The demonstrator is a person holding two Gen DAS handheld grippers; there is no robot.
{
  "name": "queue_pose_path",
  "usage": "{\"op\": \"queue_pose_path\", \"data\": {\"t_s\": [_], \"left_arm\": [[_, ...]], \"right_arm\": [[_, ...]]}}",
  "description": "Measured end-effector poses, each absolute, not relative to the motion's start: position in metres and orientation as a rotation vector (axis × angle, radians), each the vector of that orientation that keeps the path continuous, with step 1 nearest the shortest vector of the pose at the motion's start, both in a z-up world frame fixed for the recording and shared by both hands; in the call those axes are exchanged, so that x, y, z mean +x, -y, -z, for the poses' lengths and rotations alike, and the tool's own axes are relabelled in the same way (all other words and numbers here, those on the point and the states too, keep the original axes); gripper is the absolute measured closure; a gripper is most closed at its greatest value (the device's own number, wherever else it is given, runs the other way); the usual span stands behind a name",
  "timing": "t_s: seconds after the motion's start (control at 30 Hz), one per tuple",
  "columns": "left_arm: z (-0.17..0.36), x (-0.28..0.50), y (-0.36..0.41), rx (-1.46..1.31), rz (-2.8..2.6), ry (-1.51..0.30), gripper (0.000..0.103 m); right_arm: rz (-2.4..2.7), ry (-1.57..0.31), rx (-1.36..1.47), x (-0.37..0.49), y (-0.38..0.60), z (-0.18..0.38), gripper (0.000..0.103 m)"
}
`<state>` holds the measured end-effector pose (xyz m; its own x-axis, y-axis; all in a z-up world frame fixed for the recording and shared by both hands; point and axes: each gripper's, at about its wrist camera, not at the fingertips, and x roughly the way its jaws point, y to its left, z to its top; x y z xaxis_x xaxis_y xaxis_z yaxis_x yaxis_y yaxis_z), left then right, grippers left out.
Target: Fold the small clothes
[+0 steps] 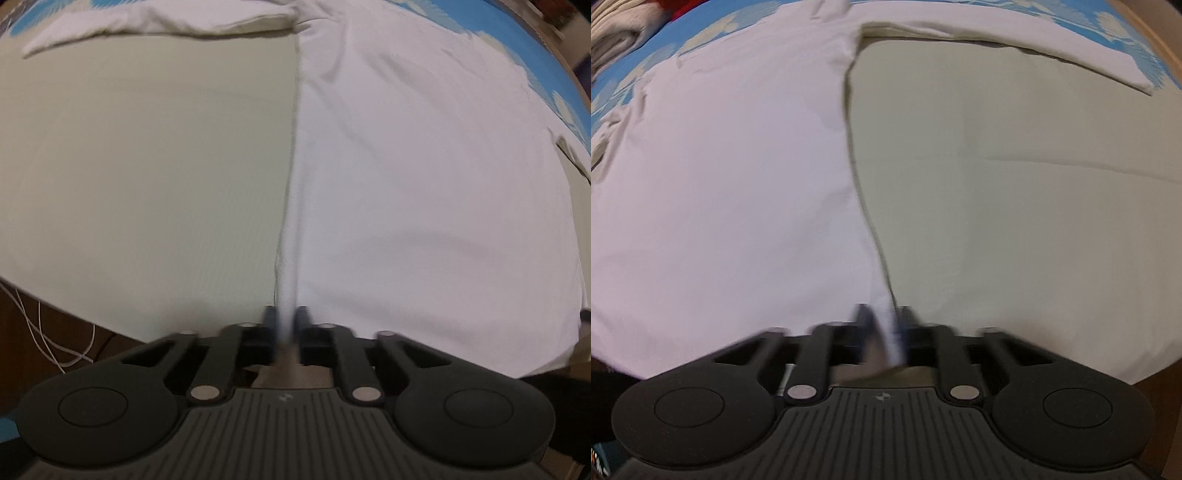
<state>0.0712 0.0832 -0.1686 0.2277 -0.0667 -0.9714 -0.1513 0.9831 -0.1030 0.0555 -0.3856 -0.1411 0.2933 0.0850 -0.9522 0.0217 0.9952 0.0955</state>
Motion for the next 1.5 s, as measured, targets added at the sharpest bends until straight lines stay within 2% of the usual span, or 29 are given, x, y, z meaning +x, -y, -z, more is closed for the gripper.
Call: {"op": "queue_pose_path", "data": {"t_s": [0.13, 0.2, 0.3, 0.4, 0.47, 0.5, 0.63, 0.7, 0.77, 0.8, 0.83, 0.9, 0.97, 1.13, 1.23, 1.37, 1.5], "left_arm": [[0.151, 0.061, -0.088, -0.212, -0.046, -1.284, 0.099], [0.156, 0.059, -0.09, -0.172, -0.058, -1.319, 0.099], [0.171, 0.059, -0.09, -0.151, -0.065, -1.39, 0.099], [0.158, 0.057, -0.081, -0.066, -0.078, -1.34, 0.094], [0.14, 0.054, -0.075, -0.019, -0.087, -1.252, 0.083], [0.133, 0.053, -0.073, -0.023, -0.068, -1.216, 0.081], [0.132, 0.05, -0.065, -0.136, 0.057, -1.2, 0.081], [0.145, 0.054, -0.055, -0.143, 0.08, -1.258, 0.081], [0.166, 0.052, -0.048, -0.077, 0.065, -1.354, 0.079], [0.171, 0.053, -0.046, -0.048, 0.058, -1.372, 0.079], [0.17, 0.052, -0.044, -0.035, 0.059, -1.364, 0.079], [0.16, 0.051, -0.044, -0.058, 0.065, -1.334, 0.076], [0.157, 0.05, -0.043, -0.088, 0.082, -1.317, 0.068], [0.168, 0.054, -0.036, -0.015, 0.066, -1.352, 0.064], [0.156, 0.053, -0.035, -0.043, 0.069, -1.293, 0.062], [0.145, 0.058, -0.04, -0.024, 0.036, -1.218, 0.051], [0.142, 0.064, -0.041, -0.021, -0.01, -1.15, 0.046]], "right_arm": [[-0.035, -1.211, 0.194, 0.051, 0.401, 0.114, 0.099], [-0.026, -1.186, 0.249, 0.047, 0.412, 0.1, 0.099], [0.051, -1.283, 0.231, 0.046, 0.42, 0.117, 0.099], [0.061, -1.351, 0.201, 0.046, 0.414, 0.132, 0.097], [0.092, -1.302, 0.132, 0.046, 0.407, 0.125, 0.095], [0.107, -1.252, 0.082, 0.045, 0.403, 0.117, 0.09], [0.04, -1.092, 0.06, 0.043, 0.389, 0.092, 0.088], [-0.037, -1.104, 0.119, 0.046, 0.386, 0.096, 0.081], [-0.1, -1.188, 0.135, 0.049, 0.377, 0.11, 0.072], [-0.1, -1.242, 0.097, 0.05, 0.371, 0.116, 0.071], [-0.084, -1.303, 0.03, 0.053, 0.366, 0.128, 0.071], [-0.077, -1.304, -0.028, 0.053, 0.36, 0.131, 0.071], [-0.093, -1.277, 0.012, 0.05, 0.361, 0.121, 0.071], [-0.066, -1.308, -0.034, 0.057, 0.351, 0.129, 0.07], [-0.076, -1.277, -0.018, 0.054, 0.342, 0.12, 0.07], [-0.091, -1.198, 0.002, 0.05, 0.336, 0.106, 0.07], [-0.079, -1.115, -0.017, 0.052, 0.332, 0.095, 0.071]]}}
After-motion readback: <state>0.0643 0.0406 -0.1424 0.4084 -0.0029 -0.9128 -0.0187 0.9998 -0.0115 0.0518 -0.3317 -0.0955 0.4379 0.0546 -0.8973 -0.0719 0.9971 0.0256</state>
